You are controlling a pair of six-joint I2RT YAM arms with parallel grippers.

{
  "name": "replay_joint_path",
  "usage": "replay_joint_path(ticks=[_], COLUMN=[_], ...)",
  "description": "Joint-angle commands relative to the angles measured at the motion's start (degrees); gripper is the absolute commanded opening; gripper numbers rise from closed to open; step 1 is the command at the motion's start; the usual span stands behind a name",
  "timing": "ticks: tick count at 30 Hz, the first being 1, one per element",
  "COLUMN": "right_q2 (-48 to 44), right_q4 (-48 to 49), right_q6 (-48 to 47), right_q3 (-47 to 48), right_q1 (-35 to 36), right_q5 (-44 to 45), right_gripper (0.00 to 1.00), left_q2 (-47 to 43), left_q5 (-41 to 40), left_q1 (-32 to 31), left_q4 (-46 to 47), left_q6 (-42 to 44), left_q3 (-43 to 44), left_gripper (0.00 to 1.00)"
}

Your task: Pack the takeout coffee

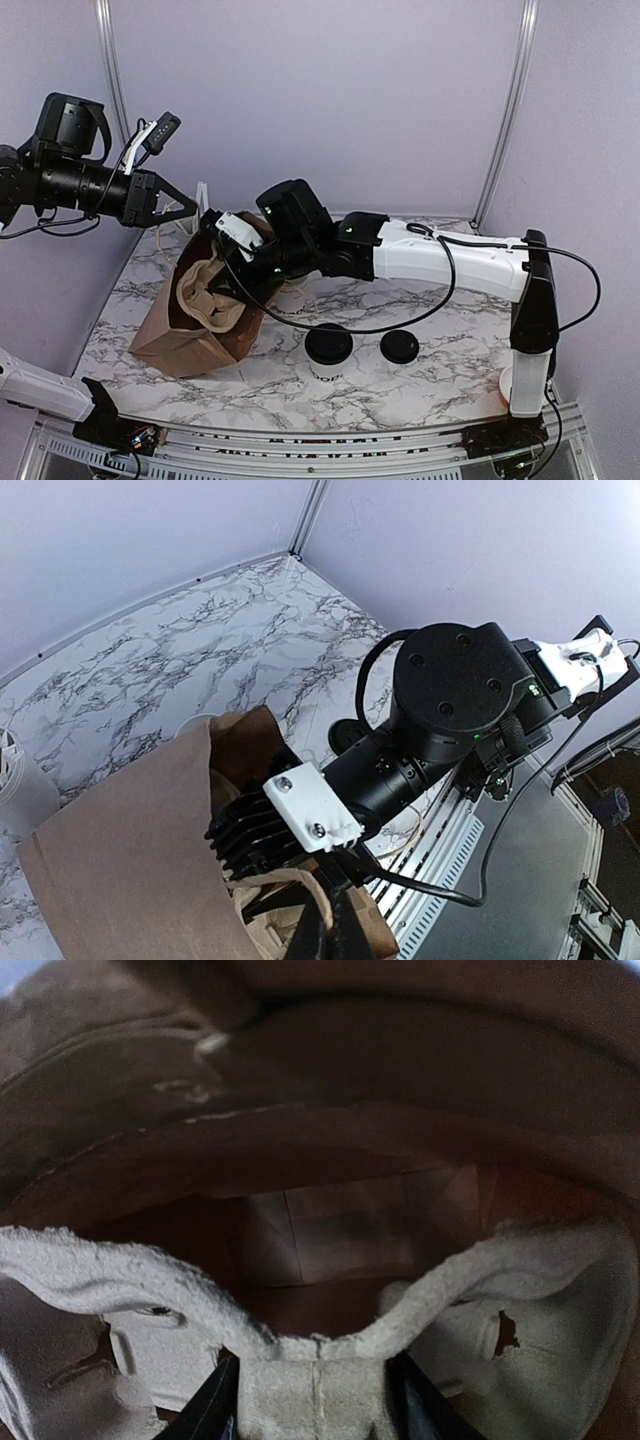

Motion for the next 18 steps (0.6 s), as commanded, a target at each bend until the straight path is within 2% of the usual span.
replay_joint_path(ticks=[1,8,15,18], right_q2=[-0.26,1.74,1.44,1.02], right_q4=[-5.58,-14.78,-22.04,-24.21], right_q6=[-3.77,-6.2,-6.92,-7.21], right_q3=[4.74,13.32,16.84,16.9], right_q1=[0.96,3.43,3.87,3.89], right_q5=[6.44,12.84,14.02,13.68], right_gripper=[0.47,0.47,0.48,0.48], left_q2=[-0.33,1.49,0.14,-0.91], left_q5=[2.98,3.65,11.6,17.56], left_q1=[-0.12,2.21,8.41,12.3], left_q4=[3.59,5.18,12.51,17.39], left_q6=[-1.11,-6.04,-11.88,-15.32], left_q3=[2.86,5.99,-0.5,-5.73], left_gripper=[0.0,0.0,0.0,0.0])
